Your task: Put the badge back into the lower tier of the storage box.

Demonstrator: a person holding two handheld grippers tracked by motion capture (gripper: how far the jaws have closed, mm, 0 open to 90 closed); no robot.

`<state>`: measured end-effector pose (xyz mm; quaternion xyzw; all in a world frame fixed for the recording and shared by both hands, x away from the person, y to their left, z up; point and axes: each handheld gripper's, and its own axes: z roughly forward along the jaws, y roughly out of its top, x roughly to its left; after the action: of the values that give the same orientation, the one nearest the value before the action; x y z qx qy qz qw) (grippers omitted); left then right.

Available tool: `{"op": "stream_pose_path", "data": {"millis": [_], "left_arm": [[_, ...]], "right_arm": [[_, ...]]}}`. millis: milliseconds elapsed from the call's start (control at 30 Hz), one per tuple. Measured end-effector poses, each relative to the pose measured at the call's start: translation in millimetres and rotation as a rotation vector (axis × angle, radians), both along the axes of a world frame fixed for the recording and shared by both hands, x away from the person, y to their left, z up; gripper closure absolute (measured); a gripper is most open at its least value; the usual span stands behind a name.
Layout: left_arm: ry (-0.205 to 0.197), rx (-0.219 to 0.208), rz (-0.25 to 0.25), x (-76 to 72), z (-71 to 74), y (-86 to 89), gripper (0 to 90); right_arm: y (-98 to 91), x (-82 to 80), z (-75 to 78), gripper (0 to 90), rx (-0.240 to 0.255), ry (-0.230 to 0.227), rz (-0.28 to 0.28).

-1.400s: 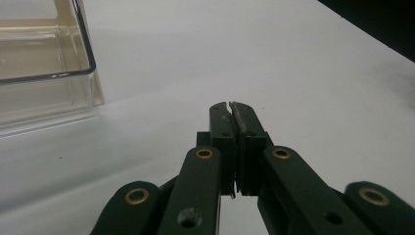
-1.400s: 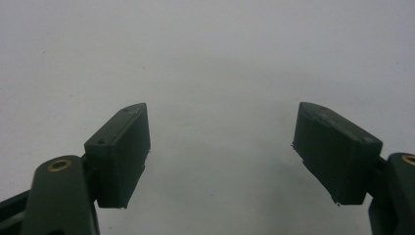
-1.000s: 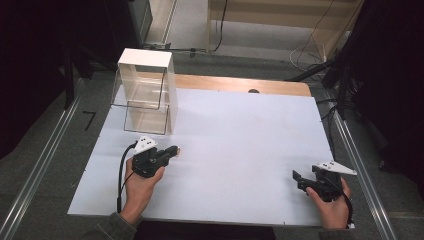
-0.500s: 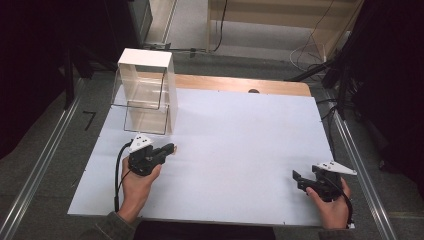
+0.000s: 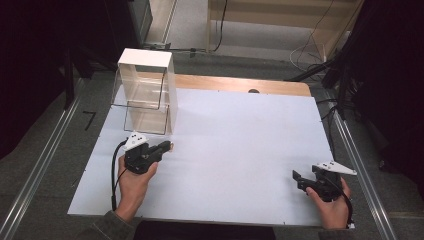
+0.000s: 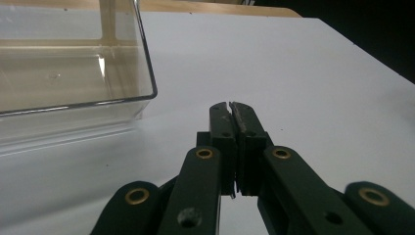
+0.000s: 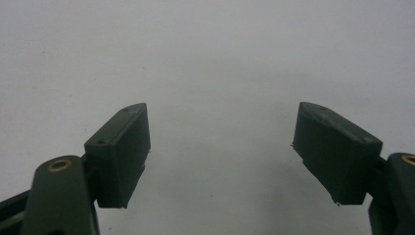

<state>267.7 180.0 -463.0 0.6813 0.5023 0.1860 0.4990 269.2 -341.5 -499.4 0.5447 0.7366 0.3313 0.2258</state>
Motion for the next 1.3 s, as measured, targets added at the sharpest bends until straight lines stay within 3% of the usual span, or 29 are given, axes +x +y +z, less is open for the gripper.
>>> {"op": "stream_pose_path", "data": {"millis": [1300], "left_arm": [[-0.019,-0.023,0.057,5.0,8.5,17.5,89.7]], "right_arm": [[0.3,0.1,-0.1,20.1,-0.001,0.001,-0.001]]}}
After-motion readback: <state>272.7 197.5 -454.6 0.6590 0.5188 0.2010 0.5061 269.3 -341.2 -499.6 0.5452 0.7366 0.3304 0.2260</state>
